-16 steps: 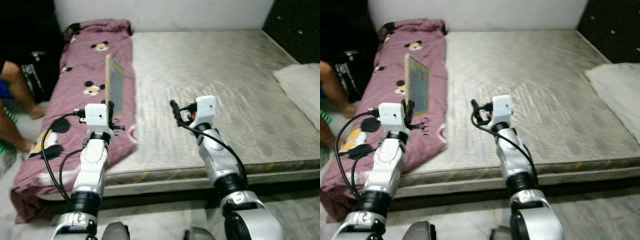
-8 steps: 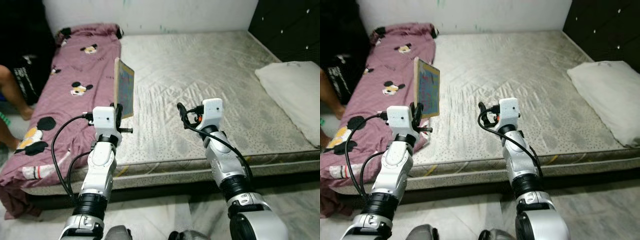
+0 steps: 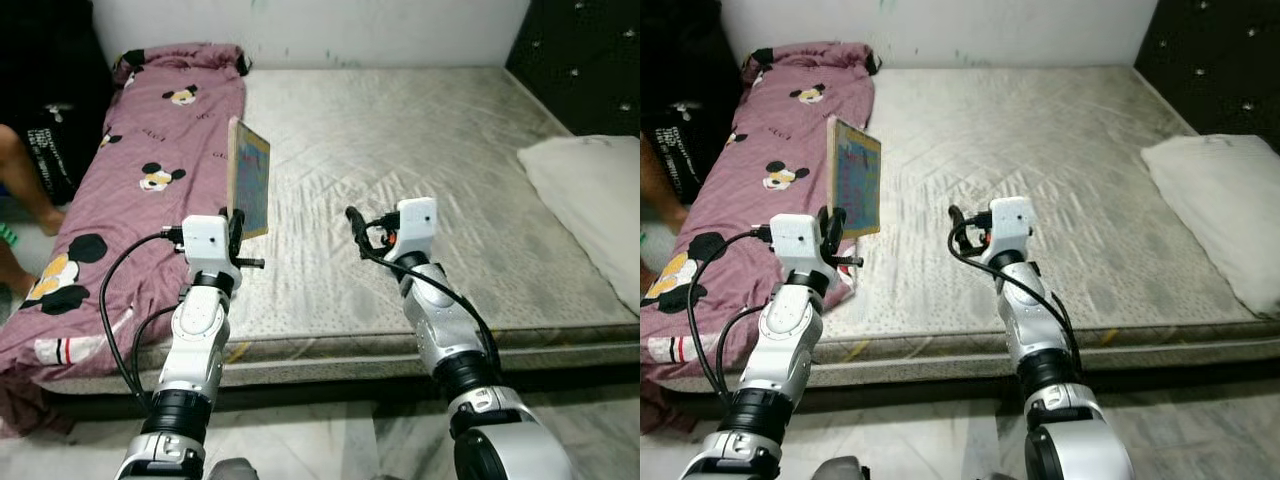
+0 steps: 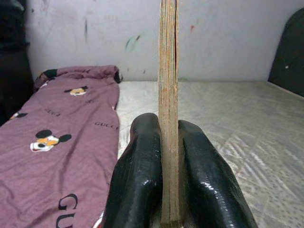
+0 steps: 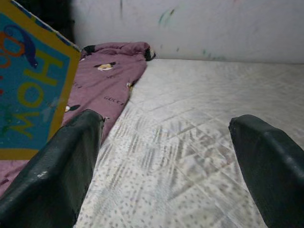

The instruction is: Clean up the room

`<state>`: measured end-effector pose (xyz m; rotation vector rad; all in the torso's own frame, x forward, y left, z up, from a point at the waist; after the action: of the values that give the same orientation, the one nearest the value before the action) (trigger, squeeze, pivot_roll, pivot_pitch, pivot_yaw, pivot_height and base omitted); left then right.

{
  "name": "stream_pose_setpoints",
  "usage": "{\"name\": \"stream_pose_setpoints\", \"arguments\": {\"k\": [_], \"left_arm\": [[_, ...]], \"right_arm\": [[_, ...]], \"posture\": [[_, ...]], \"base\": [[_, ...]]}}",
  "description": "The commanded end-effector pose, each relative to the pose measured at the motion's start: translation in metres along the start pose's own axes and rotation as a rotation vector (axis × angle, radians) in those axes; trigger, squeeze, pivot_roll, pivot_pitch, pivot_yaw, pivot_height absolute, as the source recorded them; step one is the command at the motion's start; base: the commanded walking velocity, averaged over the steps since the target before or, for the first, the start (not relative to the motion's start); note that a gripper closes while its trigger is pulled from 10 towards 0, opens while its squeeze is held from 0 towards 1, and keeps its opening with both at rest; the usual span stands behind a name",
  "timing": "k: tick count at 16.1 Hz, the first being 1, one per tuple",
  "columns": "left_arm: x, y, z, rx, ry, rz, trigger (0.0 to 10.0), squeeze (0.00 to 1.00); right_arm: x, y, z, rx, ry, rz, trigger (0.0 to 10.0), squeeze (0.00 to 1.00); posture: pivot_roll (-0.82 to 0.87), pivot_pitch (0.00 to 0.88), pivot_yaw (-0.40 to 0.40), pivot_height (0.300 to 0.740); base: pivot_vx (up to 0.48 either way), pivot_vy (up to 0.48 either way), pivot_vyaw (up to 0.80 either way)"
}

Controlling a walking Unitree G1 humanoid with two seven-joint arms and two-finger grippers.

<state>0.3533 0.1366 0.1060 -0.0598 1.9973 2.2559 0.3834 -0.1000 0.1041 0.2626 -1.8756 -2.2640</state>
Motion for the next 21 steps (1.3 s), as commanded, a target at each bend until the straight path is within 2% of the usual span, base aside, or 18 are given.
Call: {"name": "stream_pose_setpoints", "arguments": {"k": [1, 3, 13, 21], "left_arm": [[-0.0049, 0.0166, 0.0036, 0.0, 0.011, -0.067, 10.0, 0.0], [-0.0051, 0.0157, 0.0036, 0.0, 0.011, -0.061, 10.0, 0.0], [-0.0057, 0.0141, 0.0037, -0.018, 0.026, -0.05, 10.0, 0.0], [-0.0064, 0.0143, 0.0036, -0.014, 0.024, -0.051, 10.0, 0.0]], "right_arm": [[-0.0018, 0.0038, -0.0012, 0.001, -0.003, -0.008, 10.0, 0.0], [-0.002, 0.004, -0.0013, 0.0, -0.003, -0.009, 10.0, 0.0], [-0.002, 0.0035, -0.0025, 0.003, -0.007, -0.007, 10.0, 0.0], [-0.0027, 0.0032, -0.0017, 0.014, -0.004, -0.003, 10.0, 0.0]], "posture": [[-0.01, 0.0, -0.006, 0.74], [-0.01, 0.0, -0.006, 0.74], [-0.01, 0.0, -0.005, 0.74], [-0.01, 0.0, -0.006, 0.74]], "base": [[0.322, 0.0, 0.0], [0.3, 0.0, 0.0], [0.0, 0.0, 0.0], [0.0, -0.341, 0.0]]}}
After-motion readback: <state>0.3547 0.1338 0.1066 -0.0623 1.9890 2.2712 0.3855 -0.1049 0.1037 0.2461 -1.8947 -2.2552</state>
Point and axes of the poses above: a point about 5 cm out from each wrist's last joint towards the gripper, its own x axis pointing back from the gripper into the wrist, its own y axis along the axis of the wrist's last joint, z = x × y, the point moved 4 cm from there along -x, pointing out of the wrist towards the gripper, and after that the axes turned 8 degrees about -x, right-handed, at the moved point
